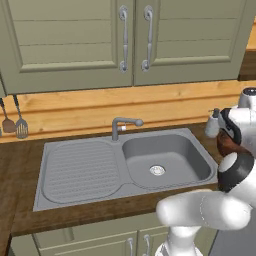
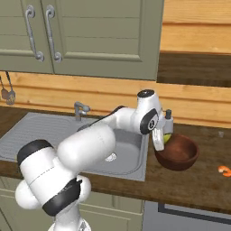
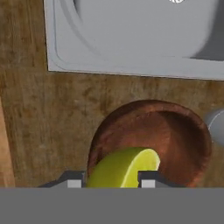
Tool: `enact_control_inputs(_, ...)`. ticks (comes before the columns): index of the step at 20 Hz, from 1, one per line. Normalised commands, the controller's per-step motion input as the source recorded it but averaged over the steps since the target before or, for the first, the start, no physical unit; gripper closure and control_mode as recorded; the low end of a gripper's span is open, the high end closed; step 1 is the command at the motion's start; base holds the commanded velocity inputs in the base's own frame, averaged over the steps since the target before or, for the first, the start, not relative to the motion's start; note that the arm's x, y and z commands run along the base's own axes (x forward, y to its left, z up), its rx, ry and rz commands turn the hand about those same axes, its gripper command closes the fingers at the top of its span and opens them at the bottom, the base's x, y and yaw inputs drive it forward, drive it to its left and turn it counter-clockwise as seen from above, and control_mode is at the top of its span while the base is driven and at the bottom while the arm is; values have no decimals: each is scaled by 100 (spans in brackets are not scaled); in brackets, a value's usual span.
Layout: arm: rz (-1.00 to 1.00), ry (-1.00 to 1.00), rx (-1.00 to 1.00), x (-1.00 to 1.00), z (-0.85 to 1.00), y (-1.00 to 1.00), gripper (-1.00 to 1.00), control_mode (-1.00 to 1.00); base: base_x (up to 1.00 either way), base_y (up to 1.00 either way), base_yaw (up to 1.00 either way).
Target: Pick the lemon wedge from the sink and place it in the bowl. Then pick the bowl and place it in the microwave. Then close the microwave door and press the start button.
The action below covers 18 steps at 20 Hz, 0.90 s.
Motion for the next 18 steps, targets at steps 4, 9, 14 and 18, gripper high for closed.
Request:
enact_control_inputs(4,0,24,4,66,-63,-59,100,-100,0,0,0)
enact_control_inputs(9,0,13,7,38,-72,-30,100,-100,0,0,0)
enact_control_inputs(14,0,1,5,4,-53,-1,-100,-100,0,0,0)
enact_control_inputs(18,0,-5,0,20,-6,0,-100,-100,0,0,0)
